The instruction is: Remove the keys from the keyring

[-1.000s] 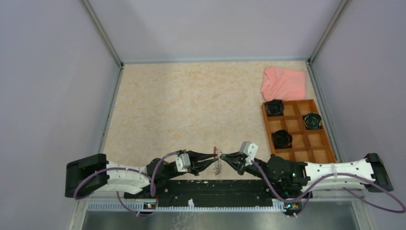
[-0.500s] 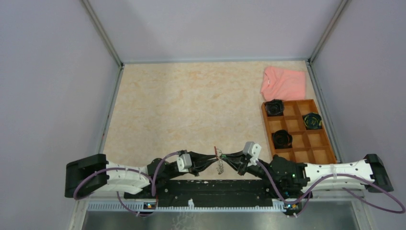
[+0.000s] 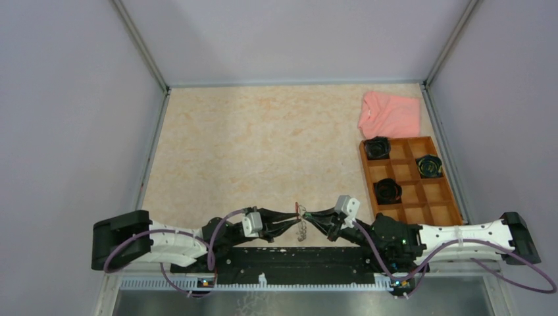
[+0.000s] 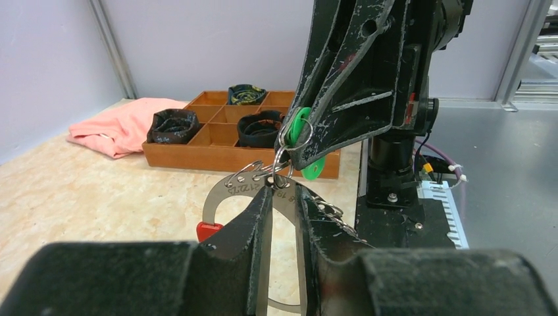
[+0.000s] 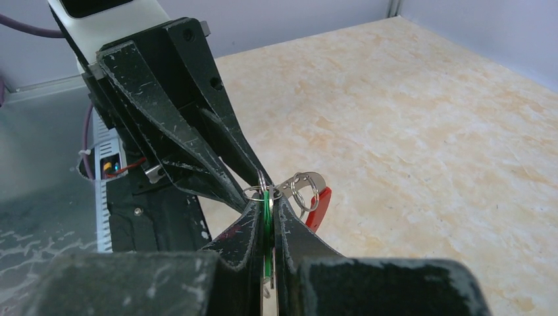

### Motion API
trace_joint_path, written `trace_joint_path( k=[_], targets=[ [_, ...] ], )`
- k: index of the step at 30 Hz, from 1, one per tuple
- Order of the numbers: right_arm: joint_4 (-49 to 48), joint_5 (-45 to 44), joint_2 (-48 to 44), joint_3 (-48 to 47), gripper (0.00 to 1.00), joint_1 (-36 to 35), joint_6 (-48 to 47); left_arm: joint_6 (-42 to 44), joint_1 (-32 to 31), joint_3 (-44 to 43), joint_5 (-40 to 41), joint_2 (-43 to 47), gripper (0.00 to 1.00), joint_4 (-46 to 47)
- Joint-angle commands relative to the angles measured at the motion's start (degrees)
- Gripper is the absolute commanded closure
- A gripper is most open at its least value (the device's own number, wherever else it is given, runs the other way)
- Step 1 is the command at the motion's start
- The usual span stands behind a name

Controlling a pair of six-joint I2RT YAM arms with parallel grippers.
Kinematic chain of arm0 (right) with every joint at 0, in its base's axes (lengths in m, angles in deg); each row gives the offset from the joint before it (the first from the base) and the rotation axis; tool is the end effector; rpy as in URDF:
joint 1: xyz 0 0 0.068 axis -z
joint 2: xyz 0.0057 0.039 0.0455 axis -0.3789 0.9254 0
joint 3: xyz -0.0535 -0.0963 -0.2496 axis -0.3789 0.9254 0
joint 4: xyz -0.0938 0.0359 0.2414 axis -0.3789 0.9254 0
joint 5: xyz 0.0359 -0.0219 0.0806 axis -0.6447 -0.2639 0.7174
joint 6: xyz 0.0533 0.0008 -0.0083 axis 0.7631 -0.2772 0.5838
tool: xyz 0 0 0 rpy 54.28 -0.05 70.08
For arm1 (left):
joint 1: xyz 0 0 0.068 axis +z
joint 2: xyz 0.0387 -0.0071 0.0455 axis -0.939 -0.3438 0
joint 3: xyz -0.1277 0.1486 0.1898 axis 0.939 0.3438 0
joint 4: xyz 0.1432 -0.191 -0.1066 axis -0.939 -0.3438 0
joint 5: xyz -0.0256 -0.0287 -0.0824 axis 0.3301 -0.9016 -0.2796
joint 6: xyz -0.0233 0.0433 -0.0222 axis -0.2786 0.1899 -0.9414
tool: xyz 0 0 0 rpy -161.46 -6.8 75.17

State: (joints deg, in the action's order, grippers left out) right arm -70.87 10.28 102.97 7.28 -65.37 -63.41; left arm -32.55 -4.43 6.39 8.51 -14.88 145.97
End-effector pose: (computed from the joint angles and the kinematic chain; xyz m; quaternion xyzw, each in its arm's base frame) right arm 0.0202 0.1537 0.2473 -0.3610 0.5756 0.3962 0.6176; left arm 0.0442 -0.1639 0.1964 0.3802 0.4442 -0.4851 0.6503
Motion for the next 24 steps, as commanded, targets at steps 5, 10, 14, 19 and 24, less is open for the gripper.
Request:
trace_joint_path(
  k=[5, 10, 14, 19, 24],
  targets=[
    [-4.02, 1.07, -1.65, -0.26, 1.00, -0.86, 0.77, -1.50, -0.22, 1.32, -3.26, -1.76, 0.75, 7.82],
    [-3.79, 1.23, -2.27, -0.09, 1.00, -0.87, 0.81, -2.07, -0.22, 1.35, -4.05, -2.67, 0.76, 8.63],
    [-3.58, 1.61, -2.28, 0.00, 1.00, -0.87, 0.82, -2.45, -0.21, 1.35, -3.60, -3.35, 0.76, 9.73],
    [-3.03, 2.03, -2.28, 0.00, 1.00, -0.87, 0.82, -2.67, -0.21, 1.34, -1.16, -3.91, 0.76, 11.27],
    [-2.79, 2.33, -2.29, -0.11, 1.00, -0.87, 0.82, -2.72, -0.21, 1.35, 0.44, -4.10, 0.75, 11.66]
  ],
)
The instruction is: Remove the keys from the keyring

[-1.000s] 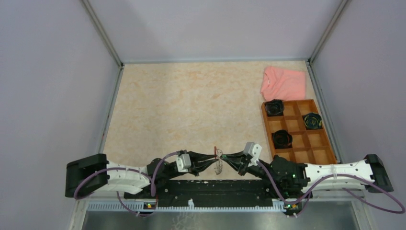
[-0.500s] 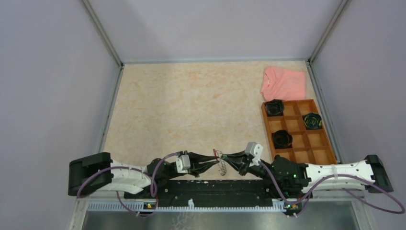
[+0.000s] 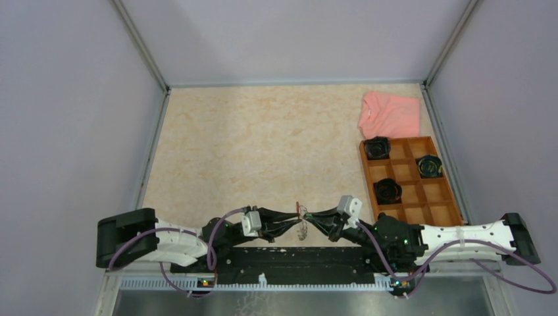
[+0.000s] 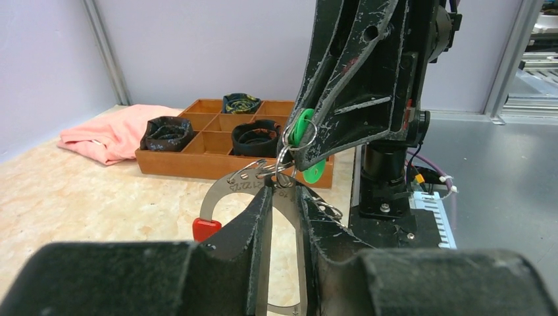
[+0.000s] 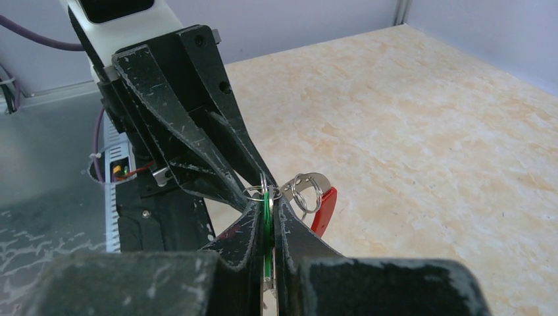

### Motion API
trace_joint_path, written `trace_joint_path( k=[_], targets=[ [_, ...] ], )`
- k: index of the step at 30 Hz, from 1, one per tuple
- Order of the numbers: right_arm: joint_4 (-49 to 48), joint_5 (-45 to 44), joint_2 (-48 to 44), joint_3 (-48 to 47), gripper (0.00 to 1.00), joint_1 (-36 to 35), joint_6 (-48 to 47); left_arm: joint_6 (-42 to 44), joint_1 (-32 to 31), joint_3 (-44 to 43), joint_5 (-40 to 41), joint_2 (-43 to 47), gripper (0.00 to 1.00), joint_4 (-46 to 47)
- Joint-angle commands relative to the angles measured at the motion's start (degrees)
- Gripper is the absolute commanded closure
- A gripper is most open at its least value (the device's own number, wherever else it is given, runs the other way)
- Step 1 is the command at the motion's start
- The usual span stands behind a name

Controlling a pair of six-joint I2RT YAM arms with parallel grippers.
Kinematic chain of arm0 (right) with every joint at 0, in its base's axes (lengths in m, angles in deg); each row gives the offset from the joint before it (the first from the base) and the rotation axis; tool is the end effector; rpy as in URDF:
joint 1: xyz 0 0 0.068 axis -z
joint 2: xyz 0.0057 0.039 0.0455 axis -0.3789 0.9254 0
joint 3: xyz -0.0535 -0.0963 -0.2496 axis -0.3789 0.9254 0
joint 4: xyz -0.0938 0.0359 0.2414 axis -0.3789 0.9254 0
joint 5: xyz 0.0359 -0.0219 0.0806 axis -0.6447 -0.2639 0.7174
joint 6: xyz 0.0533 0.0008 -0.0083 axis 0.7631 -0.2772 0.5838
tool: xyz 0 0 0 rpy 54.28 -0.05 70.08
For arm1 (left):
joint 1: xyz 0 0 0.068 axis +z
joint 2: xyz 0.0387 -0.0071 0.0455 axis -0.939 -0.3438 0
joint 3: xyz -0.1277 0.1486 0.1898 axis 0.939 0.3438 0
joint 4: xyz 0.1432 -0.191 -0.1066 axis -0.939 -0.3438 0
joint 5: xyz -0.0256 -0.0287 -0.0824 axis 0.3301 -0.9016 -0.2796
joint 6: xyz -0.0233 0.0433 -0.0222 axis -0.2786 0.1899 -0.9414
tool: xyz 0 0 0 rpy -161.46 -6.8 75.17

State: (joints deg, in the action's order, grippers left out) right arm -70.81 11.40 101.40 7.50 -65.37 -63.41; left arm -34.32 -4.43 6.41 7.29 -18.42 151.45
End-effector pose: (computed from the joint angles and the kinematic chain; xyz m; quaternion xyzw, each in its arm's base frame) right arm 0.0194 0.1503 0.2495 -0.3602 0.5668 0.4081 0.6185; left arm 0.0439 -0.1656 0.1969 0.3719 0.4335 -0.5053 0.6468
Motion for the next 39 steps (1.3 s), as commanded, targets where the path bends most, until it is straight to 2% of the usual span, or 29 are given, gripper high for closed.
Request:
trace_joint_path(
  k=[1, 8, 14, 20, 26, 29, 34, 39],
  targets=[
    [-2.78, 1.14, -0.66, -0.39, 1.00, -0.87, 0.82, -0.95, -0.27, 1.32, 1.50, -0.63, 0.75, 6.34],
    [-3.02, 1.02, 0.57, -0.64, 1.00, -0.87, 0.82, -0.95, -0.21, 1.28, -3.02, -0.70, 0.72, 6.87],
    [-2.79, 0.30, 1.62, -0.79, 1.00, -0.87, 0.82, -2.54, -0.25, 1.33, -4.10, -0.85, 0.75, 8.95],
    [-2.44, -0.01, 1.90, -0.92, 1.00, -0.87, 0.82, -2.17, -0.21, 1.57, -3.21, -0.30, 0.82, 8.67],
    [-0.77, -0.52, 2.58, -1.34, 1.00, -0.88, 3.10, -1.75, -0.22, 1.66, -0.45, 1.86, 0.95, 5.39],
    [2.32, -1.64, 2.76, -1.92, 1.00, -0.87, 4.04, -1.57, -0.21, 1.33, 1.29, 5.62, 1.00, -2.25],
    [9.44, -3.96, 5.23, -4.71, 1.00, -0.87, 5.69, 3.11, -0.21, -3.82, 3.50, 12.46, 1.00, -24.47],
    [14.96, -4.53, 10.51, -8.59, 1.00, -0.87, 7.01, 5.19, -0.21, -6.37, 6.89, 14.18, 1.00, -35.51]
  ],
)
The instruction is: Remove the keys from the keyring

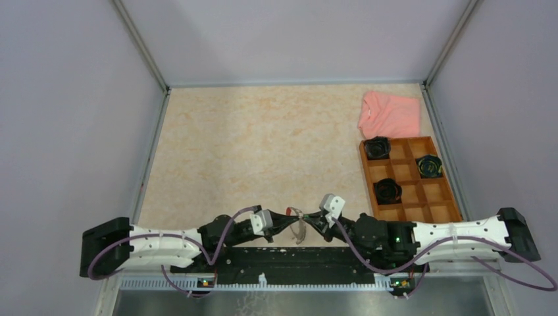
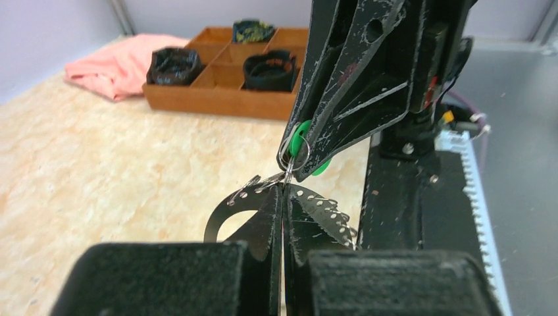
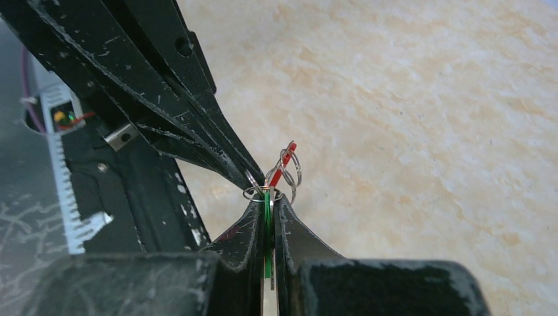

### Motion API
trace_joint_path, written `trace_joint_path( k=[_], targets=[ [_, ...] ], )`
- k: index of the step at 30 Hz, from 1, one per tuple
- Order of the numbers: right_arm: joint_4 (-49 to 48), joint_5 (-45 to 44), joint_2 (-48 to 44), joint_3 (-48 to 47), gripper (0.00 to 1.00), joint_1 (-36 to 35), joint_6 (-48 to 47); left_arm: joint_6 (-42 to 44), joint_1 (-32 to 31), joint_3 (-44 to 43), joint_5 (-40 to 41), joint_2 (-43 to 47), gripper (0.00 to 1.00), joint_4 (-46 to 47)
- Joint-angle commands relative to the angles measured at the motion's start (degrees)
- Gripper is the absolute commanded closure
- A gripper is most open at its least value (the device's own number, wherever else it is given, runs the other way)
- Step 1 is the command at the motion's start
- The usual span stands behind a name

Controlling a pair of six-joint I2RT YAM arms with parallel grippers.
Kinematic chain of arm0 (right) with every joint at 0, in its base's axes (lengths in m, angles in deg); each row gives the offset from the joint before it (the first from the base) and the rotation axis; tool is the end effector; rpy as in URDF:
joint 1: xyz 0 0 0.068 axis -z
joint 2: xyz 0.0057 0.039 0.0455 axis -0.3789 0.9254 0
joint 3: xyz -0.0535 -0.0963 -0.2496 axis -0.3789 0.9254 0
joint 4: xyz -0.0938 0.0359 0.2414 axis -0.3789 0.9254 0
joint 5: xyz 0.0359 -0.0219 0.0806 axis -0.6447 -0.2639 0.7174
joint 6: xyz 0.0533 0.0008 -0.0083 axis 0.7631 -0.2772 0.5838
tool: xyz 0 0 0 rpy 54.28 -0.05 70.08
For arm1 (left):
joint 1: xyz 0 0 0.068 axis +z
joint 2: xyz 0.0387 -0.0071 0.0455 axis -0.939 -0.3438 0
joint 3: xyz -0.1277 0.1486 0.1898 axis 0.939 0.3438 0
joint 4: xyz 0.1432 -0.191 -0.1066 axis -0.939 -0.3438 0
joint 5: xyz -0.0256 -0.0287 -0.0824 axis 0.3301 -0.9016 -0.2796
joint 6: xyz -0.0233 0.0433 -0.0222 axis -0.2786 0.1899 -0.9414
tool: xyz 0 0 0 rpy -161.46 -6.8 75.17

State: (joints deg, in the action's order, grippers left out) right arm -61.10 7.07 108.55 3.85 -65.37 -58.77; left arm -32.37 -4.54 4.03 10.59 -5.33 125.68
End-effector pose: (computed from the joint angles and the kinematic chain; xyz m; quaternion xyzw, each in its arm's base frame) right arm 0.0225 0.1663 0.2369 -0.3797 0.6417 0.3417 0.5721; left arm 0.0455 -0.1650 0.1963 0.4058 0.4977 -0.4504 0.6203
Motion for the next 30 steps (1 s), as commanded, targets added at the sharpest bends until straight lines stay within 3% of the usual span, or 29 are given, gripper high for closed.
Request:
trace_joint_path(
  k=[1, 22, 30],
  targets=[
    [5.88, -0.19, 4.19, -5.59, 1.00, -0.87, 2.52, 3.82, -0.10, -4.36, 3.64, 0.81, 1.00, -10.82],
    [27.16, -1.15, 18.65, -21.39, 1.00, -0.68, 5.48, 11.67, -0.68, -4.45, -0.61, -3.79, 1.00, -9.38],
    [31.48, 5.29, 22.21, -25.13, 1.00, 5.23, 9.32, 14.72, -3.03, -3.50, 0.21, -4.39, 1.00, -7.16]
  ],
)
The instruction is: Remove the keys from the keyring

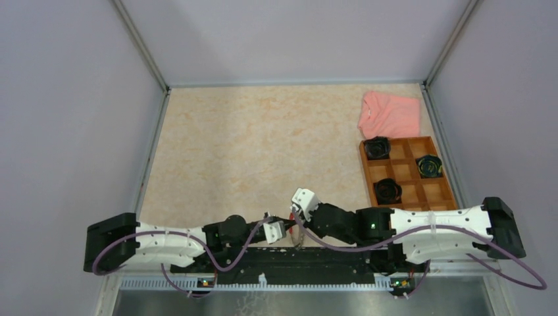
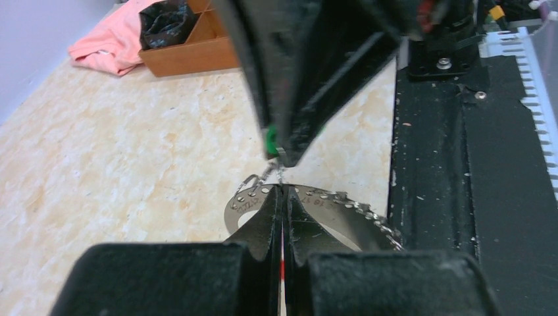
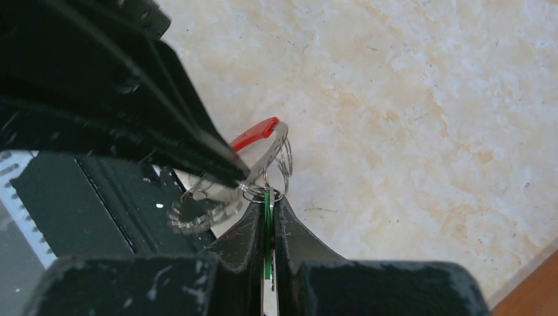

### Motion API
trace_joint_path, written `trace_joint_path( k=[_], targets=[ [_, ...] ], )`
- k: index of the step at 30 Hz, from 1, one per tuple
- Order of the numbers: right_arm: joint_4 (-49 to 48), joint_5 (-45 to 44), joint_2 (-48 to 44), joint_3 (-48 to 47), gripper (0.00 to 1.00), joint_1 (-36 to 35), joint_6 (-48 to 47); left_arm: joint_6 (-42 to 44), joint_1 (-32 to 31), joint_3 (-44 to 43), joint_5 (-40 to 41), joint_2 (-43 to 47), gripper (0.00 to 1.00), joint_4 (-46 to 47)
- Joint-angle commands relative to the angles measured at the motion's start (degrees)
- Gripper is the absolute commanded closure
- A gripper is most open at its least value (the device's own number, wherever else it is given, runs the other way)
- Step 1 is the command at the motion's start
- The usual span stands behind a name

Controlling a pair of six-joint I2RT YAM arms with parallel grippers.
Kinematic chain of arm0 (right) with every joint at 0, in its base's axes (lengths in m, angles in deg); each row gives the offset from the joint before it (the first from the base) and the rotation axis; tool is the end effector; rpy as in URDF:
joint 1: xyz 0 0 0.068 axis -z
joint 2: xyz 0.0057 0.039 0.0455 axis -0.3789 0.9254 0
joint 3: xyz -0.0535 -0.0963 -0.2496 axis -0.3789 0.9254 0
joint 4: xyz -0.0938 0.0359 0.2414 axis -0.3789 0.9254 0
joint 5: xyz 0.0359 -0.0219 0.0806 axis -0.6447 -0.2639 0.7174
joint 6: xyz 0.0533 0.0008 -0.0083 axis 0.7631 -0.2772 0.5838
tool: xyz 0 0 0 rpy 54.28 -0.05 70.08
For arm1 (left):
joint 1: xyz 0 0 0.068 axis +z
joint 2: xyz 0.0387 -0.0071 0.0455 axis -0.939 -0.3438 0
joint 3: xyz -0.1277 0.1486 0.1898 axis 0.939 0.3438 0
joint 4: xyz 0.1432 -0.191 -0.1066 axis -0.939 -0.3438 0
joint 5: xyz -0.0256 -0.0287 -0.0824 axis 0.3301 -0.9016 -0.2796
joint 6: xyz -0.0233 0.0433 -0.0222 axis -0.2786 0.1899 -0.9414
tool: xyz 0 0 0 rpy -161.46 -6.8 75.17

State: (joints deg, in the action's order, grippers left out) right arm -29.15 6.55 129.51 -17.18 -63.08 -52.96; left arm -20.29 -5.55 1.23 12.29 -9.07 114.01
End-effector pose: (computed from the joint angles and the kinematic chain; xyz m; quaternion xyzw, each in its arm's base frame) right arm 0.0334 0.2135 0.2479 -0.4642 0.7525 0.1672 0.4363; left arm 0.0468 -0.1781 0.1792 0.5094 0.5123 -0.3419 0.6009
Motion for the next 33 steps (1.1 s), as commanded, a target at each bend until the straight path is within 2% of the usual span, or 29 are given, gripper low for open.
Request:
trace_joint_path(
  k=[1, 10, 33],
  targets=[
    [-0.11, 6.70, 1.66, -4.41, 1.00, 3.52, 3.81, 2.94, -2.40, -0.77, -1.50, -0.74, 1.00, 4.52],
    [2.67, 9.21, 5.79, -6.98, 1.00, 4.98, 6.30, 4.25, -4.34, -1.98, 3.45, -3.08, 1.00, 4.69],
    [2.97, 10.24, 4.58, -7.74, 1.00, 4.40, 4.08, 2.73, -4.37, -4.95, 8.17, -5.18, 1.00, 0.42]
  ],
)
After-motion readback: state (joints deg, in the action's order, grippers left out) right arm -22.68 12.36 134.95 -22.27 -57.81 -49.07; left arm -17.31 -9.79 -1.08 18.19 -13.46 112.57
